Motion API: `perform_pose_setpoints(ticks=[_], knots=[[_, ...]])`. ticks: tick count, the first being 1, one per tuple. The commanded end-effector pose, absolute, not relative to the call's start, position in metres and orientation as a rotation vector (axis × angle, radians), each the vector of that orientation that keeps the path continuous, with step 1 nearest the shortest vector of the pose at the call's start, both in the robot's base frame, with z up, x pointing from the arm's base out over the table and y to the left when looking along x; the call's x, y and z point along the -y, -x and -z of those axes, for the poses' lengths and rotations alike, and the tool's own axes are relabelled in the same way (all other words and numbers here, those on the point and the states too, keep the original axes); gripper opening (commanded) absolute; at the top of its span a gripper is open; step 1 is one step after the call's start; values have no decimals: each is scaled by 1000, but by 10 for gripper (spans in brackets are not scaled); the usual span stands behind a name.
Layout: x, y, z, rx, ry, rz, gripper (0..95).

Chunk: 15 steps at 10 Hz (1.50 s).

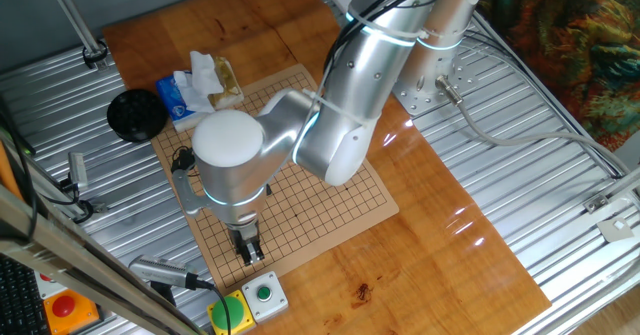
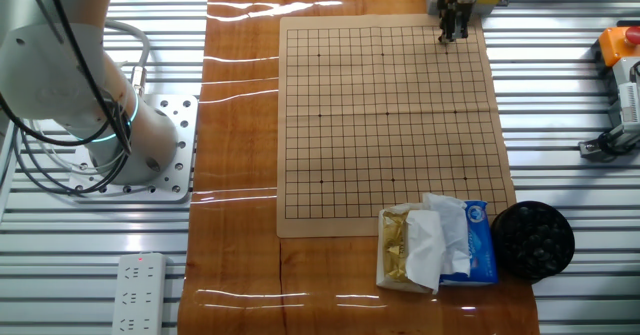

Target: Play the first move as black on the 3-4 point in the upper right corner of the Go board

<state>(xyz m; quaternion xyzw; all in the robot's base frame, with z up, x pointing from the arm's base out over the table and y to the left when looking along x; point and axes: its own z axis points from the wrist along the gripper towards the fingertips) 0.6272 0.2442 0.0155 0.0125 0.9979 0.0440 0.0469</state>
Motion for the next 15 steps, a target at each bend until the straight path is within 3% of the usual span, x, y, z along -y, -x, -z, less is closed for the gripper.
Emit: perform_pose_setpoints(ticks=[1, 15], knots=[[-244, -628, -16, -3042, -38, -131, 0], [-244, -628, -15, -3019, -37, -125, 0]])
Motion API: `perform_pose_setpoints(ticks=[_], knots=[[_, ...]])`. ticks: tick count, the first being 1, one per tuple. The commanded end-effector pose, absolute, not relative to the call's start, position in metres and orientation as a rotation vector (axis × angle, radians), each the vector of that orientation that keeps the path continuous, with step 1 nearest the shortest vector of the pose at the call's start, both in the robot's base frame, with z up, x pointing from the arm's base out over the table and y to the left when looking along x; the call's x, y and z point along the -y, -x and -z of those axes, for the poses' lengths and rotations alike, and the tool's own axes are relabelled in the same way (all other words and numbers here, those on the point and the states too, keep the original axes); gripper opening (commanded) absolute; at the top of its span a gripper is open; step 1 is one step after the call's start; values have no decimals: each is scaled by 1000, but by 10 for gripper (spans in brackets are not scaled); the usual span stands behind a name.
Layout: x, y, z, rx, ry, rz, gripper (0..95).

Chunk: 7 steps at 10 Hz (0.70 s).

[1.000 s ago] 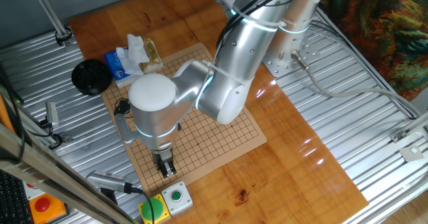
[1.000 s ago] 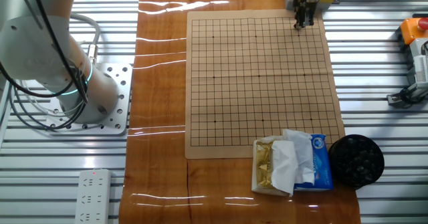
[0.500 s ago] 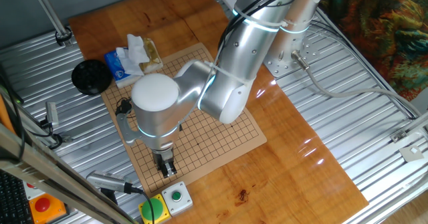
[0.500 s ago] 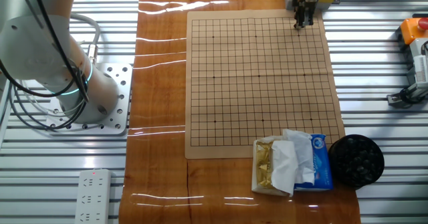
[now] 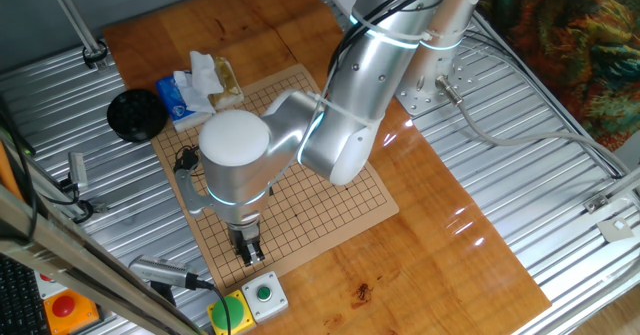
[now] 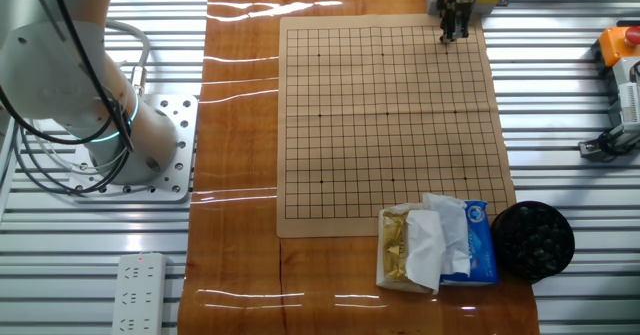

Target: Play the first move as black on the 3-4 point in the upper right corner of the Go board

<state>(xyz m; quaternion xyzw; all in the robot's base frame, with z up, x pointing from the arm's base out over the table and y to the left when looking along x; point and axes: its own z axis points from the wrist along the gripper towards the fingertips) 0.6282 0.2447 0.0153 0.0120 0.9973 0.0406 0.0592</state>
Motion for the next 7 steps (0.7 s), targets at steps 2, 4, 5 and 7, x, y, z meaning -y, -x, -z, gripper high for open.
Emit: perform_pose_setpoints(ticks=[2, 4, 5, 7], knots=[[-245, -629, -15, -3019, -36, -125, 0], [-245, -629, -15, -3019, -24, -124, 0], [-245, -629, -15, -3019, -19, -124, 0], [-245, -629, -15, -3018, -15, -125, 190]])
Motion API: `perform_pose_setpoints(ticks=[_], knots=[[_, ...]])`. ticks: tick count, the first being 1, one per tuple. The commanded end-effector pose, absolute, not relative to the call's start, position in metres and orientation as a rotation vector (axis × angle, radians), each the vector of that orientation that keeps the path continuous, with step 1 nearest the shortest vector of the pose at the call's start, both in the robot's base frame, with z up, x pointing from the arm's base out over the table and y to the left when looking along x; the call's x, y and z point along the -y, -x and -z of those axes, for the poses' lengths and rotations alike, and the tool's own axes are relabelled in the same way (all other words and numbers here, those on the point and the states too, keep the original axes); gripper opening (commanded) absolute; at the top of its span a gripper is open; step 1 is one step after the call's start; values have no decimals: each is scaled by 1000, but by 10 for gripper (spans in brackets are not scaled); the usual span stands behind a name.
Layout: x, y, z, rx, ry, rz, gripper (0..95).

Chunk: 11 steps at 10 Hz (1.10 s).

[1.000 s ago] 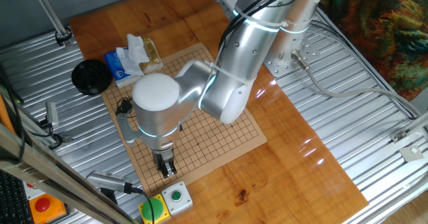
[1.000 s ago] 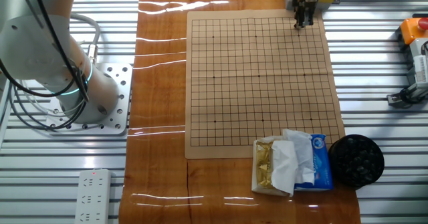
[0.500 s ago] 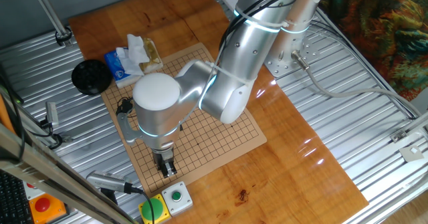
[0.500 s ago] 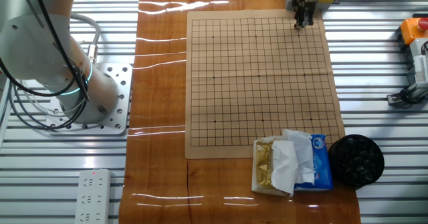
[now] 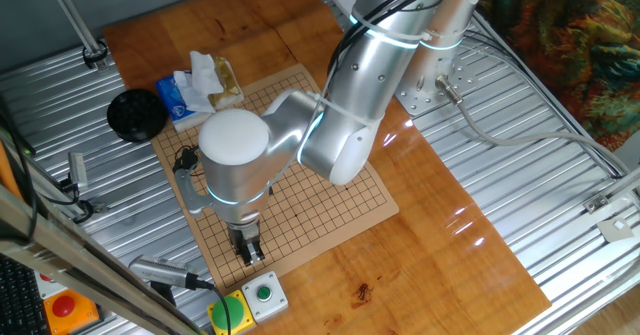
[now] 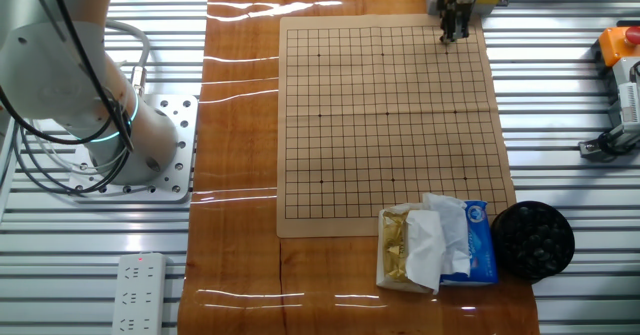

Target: Play the first move as black on the 3-4 point in the upper right corner of the Go board

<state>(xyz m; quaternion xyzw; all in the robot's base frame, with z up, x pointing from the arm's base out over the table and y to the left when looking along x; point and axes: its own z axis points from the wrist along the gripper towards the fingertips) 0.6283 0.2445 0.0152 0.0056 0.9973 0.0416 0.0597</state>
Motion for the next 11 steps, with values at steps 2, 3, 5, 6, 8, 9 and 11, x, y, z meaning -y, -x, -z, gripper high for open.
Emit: perform_pose_setpoints(ticks=[2, 3, 5, 6, 8, 9, 11], knots=[[-245, -629, -15, -3018, -8, -124, 190], [-245, -629, -15, -3018, -7, -124, 190], [-245, -629, -15, -3018, -2, -124, 190], [-245, -629, -15, -3014, 5, -123, 190], [-245, -629, -15, -3009, 20, -119, 190], [-245, -630, -15, -3007, 45, -110, 190], [-244, -630, -15, -3003, 72, -97, 190]])
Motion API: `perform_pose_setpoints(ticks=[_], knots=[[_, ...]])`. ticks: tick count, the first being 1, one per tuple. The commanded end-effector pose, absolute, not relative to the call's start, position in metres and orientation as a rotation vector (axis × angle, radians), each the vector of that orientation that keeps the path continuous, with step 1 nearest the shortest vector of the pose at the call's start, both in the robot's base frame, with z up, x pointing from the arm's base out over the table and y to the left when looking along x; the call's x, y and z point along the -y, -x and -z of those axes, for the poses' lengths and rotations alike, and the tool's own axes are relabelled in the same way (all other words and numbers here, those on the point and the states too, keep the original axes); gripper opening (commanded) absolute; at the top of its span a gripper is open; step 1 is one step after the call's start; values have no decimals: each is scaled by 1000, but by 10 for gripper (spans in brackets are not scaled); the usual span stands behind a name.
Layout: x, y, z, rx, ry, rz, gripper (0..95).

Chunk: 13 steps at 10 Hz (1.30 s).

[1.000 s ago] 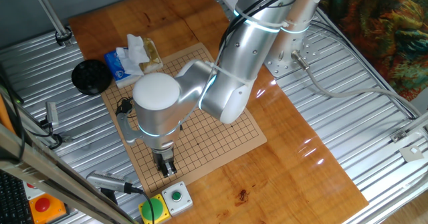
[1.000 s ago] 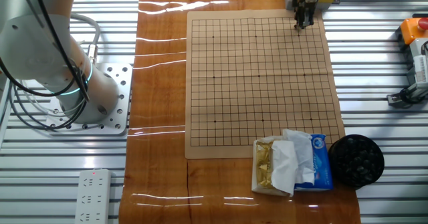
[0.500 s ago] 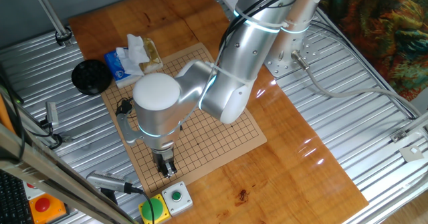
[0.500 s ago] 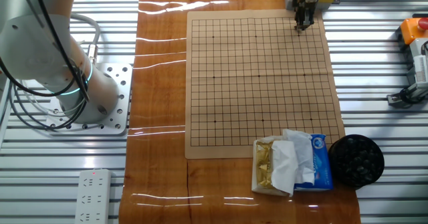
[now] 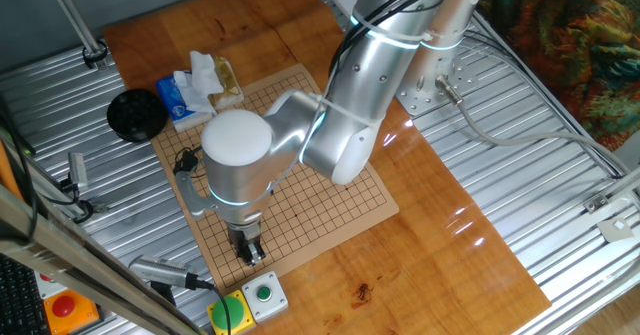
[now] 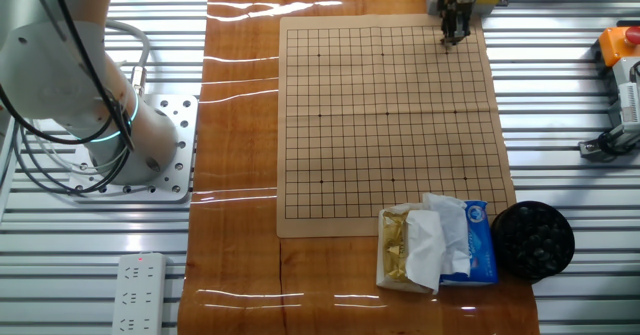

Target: Play the first move as black on the 3-4 point in the upper right corner of the Go board

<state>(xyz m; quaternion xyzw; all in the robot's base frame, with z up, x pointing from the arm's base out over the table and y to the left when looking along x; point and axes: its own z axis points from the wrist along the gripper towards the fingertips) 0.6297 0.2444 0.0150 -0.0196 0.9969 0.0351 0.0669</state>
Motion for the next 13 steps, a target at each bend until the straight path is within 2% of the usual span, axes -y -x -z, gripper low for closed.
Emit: perform_pose_setpoints(ticks=[1, 13], knots=[[-244, -630, -15, -3000, 82, -94, 190], [-233, -631, -11, -3000, 78, -83, 190]])
